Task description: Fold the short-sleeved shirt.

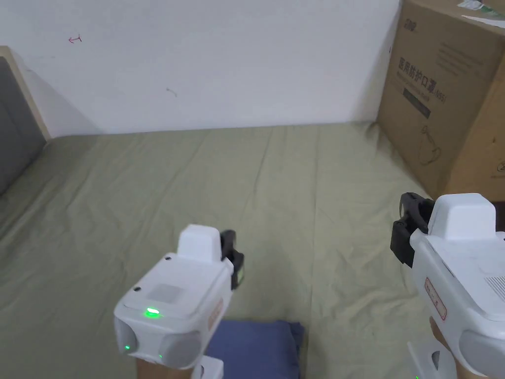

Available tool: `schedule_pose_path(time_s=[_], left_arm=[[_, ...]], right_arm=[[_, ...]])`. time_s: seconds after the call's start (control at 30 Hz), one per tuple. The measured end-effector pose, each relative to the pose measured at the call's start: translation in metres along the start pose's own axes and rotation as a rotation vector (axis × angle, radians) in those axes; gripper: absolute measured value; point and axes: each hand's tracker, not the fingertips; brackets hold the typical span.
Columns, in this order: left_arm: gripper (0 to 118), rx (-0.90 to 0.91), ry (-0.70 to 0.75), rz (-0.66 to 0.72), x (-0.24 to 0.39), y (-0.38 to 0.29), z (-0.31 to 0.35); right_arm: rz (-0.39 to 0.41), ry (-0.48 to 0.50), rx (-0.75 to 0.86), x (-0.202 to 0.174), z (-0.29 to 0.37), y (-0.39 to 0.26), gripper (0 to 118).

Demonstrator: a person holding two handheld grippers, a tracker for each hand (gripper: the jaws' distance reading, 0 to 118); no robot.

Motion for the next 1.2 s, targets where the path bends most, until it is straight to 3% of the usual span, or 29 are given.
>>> schedule_pose_path(time_s=[0.23, 0.5, 1.0, 1.2], left_arm=[[0, 0.149, 0.178, -0.071, -0.050, 0.046, 0.028], [0, 0.189, 0.295, -0.019, -0.098, 0.050, 0.047], [0, 0.171, 0.322, 0.018, -0.111, 0.036, 0.055], [0, 0.155, 0.310, 0.036, -0.114, 0.027, 0.055]], right_arm=[[-0.010, 0.028, 0.054, -0.015, 0.003, 0.015, 0], [-0.004, 0.046, 0.079, -0.028, 0.001, 0.017, 0], [-0.006, 0.069, 0.057, -0.044, -0.010, 0.000, 0], [-0.024, 0.097, -0.111, -0.074, -0.035, -0.064, 0]])
